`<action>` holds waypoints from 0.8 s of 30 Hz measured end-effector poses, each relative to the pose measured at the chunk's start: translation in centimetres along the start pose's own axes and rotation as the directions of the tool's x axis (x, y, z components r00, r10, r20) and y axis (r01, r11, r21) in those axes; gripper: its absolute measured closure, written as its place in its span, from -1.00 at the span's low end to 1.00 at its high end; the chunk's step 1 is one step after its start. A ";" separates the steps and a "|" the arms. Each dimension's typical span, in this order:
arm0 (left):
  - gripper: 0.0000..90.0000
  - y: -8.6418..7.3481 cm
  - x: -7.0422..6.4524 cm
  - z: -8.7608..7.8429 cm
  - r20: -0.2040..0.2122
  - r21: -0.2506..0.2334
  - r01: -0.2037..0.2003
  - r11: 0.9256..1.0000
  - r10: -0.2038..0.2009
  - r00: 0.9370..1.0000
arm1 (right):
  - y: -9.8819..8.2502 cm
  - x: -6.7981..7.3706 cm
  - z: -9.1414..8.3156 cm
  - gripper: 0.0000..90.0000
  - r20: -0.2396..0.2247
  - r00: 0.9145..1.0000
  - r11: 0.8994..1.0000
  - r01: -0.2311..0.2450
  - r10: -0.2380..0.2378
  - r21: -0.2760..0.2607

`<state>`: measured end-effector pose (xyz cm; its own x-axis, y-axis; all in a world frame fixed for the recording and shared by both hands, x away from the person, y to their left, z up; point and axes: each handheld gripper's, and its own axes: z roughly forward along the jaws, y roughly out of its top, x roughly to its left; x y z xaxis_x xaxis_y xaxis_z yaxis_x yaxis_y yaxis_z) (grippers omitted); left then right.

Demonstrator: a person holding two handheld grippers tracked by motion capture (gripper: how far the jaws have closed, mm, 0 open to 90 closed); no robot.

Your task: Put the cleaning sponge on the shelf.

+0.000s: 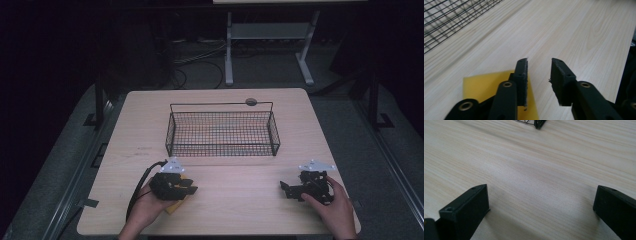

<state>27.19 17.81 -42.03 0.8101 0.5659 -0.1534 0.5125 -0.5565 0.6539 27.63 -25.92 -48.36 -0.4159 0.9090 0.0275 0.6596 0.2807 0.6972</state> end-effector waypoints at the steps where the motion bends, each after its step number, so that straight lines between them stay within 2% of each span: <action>1: 0.30 0.0 0.0 -0.2 -0.004 0.001 0.010 1.000 -0.010 1.000 | 0.0 0.0 0.0 -1.00 0.000 1.000 1.000 0.000 0.000 0.000; 11: -0.37 0.0 0.6 -1.7 -0.068 0.041 0.072 0.997 -0.069 0.995 | 0.0 0.0 0.0 -1.00 0.000 1.000 1.000 0.000 0.000 0.000; 15: -0.49 -0.3 1.1 -2.2 -0.097 0.054 0.096 0.994 -0.090 0.991 | 0.0 0.0 0.0 -1.00 0.000 1.000 1.000 0.000 0.000 0.000; 21: -0.62 -0.6 1.8 -2.8 -0.137 0.099 0.123 0.987 -0.109 0.985 | 0.0 0.0 0.0 -1.00 0.000 1.000 1.000 0.000 0.000 0.000; 24: -0.69 -0.7 2.0 -3.0 -0.167 0.118 0.129 0.985 -0.108 0.980 | 0.0 0.0 0.0 -1.00 0.000 1.000 1.000 0.001 -0.001 0.000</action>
<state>27.55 21.14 -40.54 0.6911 0.7162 -0.0976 0.6424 -0.5467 0.5370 27.63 -25.92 -48.36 -0.4160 0.9090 0.0269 0.6594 0.2812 0.6973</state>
